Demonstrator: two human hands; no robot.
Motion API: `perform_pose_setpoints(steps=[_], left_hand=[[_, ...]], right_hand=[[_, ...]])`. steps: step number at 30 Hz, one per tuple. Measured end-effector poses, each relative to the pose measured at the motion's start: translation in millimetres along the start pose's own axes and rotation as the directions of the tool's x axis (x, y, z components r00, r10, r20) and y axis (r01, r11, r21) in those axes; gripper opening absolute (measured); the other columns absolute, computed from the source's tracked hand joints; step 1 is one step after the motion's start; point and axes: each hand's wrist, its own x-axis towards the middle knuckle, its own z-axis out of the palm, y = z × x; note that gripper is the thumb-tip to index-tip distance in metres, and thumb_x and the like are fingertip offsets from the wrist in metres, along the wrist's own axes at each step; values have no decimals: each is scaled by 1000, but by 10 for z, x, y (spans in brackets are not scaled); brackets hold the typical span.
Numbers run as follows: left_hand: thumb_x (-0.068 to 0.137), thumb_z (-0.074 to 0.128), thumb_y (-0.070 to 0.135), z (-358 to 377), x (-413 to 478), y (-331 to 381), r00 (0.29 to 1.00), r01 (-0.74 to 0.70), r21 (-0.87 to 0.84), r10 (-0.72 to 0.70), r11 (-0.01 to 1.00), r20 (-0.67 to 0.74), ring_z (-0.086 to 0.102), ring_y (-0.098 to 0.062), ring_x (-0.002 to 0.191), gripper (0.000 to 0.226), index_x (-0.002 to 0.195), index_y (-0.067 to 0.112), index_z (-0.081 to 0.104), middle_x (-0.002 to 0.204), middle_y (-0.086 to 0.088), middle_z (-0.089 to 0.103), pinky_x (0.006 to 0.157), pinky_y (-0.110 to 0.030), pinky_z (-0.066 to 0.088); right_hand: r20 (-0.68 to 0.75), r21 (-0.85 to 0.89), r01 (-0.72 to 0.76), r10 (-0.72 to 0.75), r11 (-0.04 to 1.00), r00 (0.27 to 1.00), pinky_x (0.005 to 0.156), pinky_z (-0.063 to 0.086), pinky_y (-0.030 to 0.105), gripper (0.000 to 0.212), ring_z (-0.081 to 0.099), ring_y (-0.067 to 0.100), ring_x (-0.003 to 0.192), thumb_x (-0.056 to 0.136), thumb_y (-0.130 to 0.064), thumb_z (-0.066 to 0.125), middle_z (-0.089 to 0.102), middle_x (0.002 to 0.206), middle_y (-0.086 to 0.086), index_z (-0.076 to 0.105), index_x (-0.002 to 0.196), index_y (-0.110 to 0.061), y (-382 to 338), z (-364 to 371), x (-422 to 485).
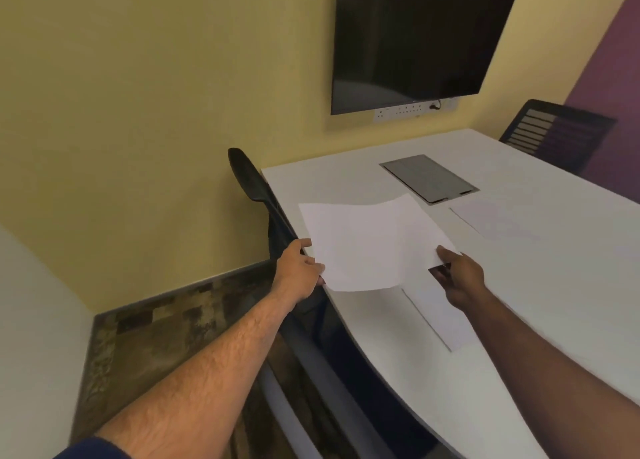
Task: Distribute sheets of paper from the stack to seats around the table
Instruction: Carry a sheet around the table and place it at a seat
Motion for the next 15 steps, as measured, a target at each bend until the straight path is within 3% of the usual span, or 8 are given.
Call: perform_pose_setpoints(steps=[6,15], left_hand=[[88,65,1,-185,387,-61,997,-21,-52,25,998,71,68,-22,99,57,136,20,44,109,-10,68,80,-35,61],[88,64,1,-365,1318,-90,995,-5,-116,17,993,100,68,-20,97,58,136,24,42,106,-7,67,71,-24,60]], right_hand=[[-86,34,17,-14,999,996,69,57,30,20,69,23,88,87,-12,69,71,100,10,64,105,-5,177,428,-13],[-80,44,-79,82,996,993,68,58,28,20,70,23,85,87,-20,70,71,97,10,66,104,-9,509,1142,604]])
